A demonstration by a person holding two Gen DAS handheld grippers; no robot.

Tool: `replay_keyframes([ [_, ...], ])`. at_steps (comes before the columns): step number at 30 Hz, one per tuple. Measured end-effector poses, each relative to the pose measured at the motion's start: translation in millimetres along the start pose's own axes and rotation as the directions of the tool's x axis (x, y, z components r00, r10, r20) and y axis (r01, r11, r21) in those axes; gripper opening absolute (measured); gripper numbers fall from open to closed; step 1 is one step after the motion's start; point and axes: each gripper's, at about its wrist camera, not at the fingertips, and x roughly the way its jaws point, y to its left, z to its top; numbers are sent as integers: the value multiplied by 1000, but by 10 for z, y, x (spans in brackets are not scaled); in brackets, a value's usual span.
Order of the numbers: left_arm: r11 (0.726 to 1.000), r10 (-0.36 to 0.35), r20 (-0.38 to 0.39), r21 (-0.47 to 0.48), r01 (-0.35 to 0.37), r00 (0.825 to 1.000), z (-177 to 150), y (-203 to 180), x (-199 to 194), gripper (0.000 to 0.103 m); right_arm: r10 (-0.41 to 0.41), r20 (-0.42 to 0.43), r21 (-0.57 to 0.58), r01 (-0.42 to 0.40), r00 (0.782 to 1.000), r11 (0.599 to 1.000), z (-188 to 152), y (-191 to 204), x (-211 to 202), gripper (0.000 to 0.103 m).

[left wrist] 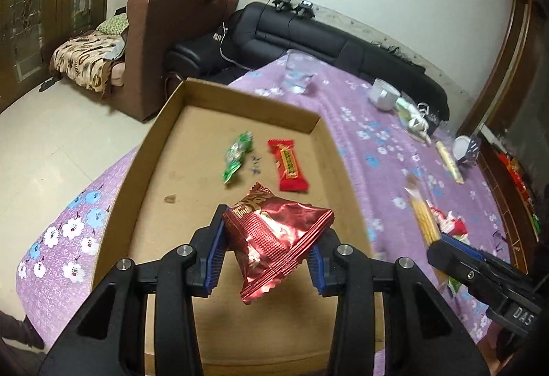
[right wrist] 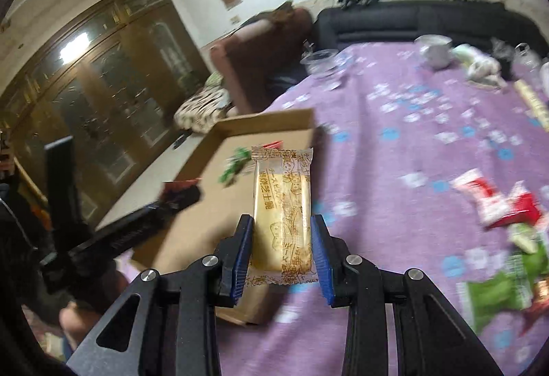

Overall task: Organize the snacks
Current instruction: 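Carry both packs over the cardboard box and open both grippers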

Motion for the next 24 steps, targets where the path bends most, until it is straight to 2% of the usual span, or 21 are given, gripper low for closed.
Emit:
replay_keyframes([
  [5, 1000, 10, -44, 6, -10, 999, -59, 79, 130, 39, 21, -45, 6, -20, 999, 1000, 49, 222, 338, 34],
  [9, 1000, 27, -59, 17, -26, 998, -109, 128, 173, 39, 52, -81, 56, -47, 995, 997, 44, 218, 565, 34],
  [12, 998, 57, -64, 36, -55, 996, -173, 159, 206, 39, 58, -90, 30, -56, 994, 998, -28, 243, 673, 34],
  [18, 997, 68, -52, 45, -66, 996, -225, 190, 211, 39, 46, -121, 6, -45, 992, 999, -125, 218, 813, 34],
  [24, 997, 58, -56, 49, -56, 997, -221, 194, 226, 39, 15, -94, -58, -20, 995, 998, -205, 303, 765, 34],
])
